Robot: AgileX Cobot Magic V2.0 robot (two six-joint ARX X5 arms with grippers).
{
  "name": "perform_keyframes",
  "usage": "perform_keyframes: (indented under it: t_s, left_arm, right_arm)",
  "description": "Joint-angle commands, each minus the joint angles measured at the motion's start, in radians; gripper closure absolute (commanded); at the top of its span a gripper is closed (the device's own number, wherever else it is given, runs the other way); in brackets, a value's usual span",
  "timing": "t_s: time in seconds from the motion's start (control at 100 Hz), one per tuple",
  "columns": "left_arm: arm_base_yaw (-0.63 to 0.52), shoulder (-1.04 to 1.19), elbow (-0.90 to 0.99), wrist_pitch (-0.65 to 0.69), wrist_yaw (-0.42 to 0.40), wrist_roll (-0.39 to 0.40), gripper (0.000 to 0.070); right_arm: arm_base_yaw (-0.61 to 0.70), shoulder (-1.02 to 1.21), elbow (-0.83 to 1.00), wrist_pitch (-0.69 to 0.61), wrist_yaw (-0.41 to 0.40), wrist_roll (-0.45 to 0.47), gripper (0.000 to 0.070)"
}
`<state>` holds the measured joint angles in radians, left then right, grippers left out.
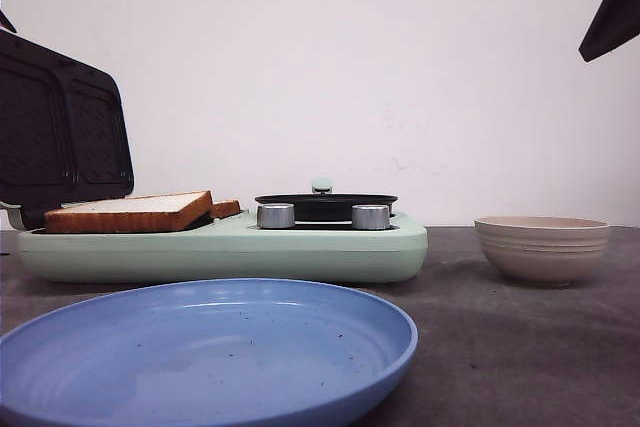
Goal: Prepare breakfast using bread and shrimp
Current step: 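Raise the right gripper away from the press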
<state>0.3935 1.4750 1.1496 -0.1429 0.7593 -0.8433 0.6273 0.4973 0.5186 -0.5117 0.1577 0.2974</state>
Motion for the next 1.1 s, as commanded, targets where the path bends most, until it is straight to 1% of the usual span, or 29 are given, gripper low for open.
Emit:
perform_keyframes:
  t_s: [0.0, 0.05, 0.14, 0.2, 0.26, 0.42, 0.45, 0.49, 0.52, 0.56, 0.64, 0.67, 0.78, 1.09]
  left_arm:
    - [-0.002, 0.028, 0.021, 0.014, 0.006, -0.027, 0.0127]
    - [-0.003, 0.032, 0.021, 0.016, 0.005, -0.026, 0.0191]
    - [-0.006, 0.033, 0.021, 0.021, -0.007, -0.026, 0.0252]
    - [-0.007, 0.033, 0.021, 0.034, -0.007, -0.026, 0.0325]
    - [-0.008, 0.033, 0.021, 0.039, -0.008, -0.026, 0.0349]
    - [-0.014, 0.035, 0.021, 0.034, -0.008, -0.012, 0.0356]
    - [-0.015, 0.036, 0.021, 0.031, -0.008, -0.009, 0.0369]
    - [-0.015, 0.037, 0.021, 0.031, -0.008, -0.006, 0.042]
    - [-0.017, 0.037, 0.021, 0.031, -0.008, -0.006, 0.0476]
    - [-0.019, 0.037, 0.021, 0.031, -0.009, -0.005, 0.0515]
    - [-0.022, 0.037, 0.021, 0.031, -0.011, -0.003, 0.0529]
    - [-0.022, 0.037, 0.021, 0.031, -0.011, -0.003, 0.0545]
    - [-0.023, 0.037, 0.021, 0.031, -0.011, -0.001, 0.0696]
    - [-0.039, 0.037, 0.021, 0.031, -0.011, 0.029, 0.0697]
  right_arm:
    - [0.007, 0.004, 0.006, 0.008, 0.001, 0.018, 0.0169]
    - [0.007, 0.004, 0.006, 0.008, 0.001, 0.019, 0.0169]
    - [0.007, 0.004, 0.006, 0.008, 0.001, 0.03, 0.0169]
    - [0.007, 0.004, 0.006, 0.008, 0.001, 0.036, 0.0169]
    - [0.007, 0.004, 0.006, 0.008, 0.002, 0.036, 0.0169]
    - [0.007, 0.004, 0.006, 0.008, 0.002, 0.041, 0.0169]
    - [0.007, 0.004, 0.006, 0.008, 0.002, 0.044, 0.0169]
    - [0.007, 0.004, 0.006, 0.008, 0.002, 0.045, 0.0169]
    - [0.007, 0.004, 0.006, 0.008, 0.002, 0.046, 0.0169]
    - [0.007, 0.004, 0.006, 0.008, 0.002, 0.049, 0.0169]
    - [0.007, 0.004, 0.006, 0.008, 0.002, 0.059, 0.0169]
    - [0.007, 0.004, 0.006, 0.008, 0.002, 0.061, 0.0169]
    - [0.007, 0.004, 0.006, 0.008, 0.002, 0.063, 0.0169]
    - [0.007, 0.004, 0.006, 0.008, 0.001, 0.07, 0.0169]
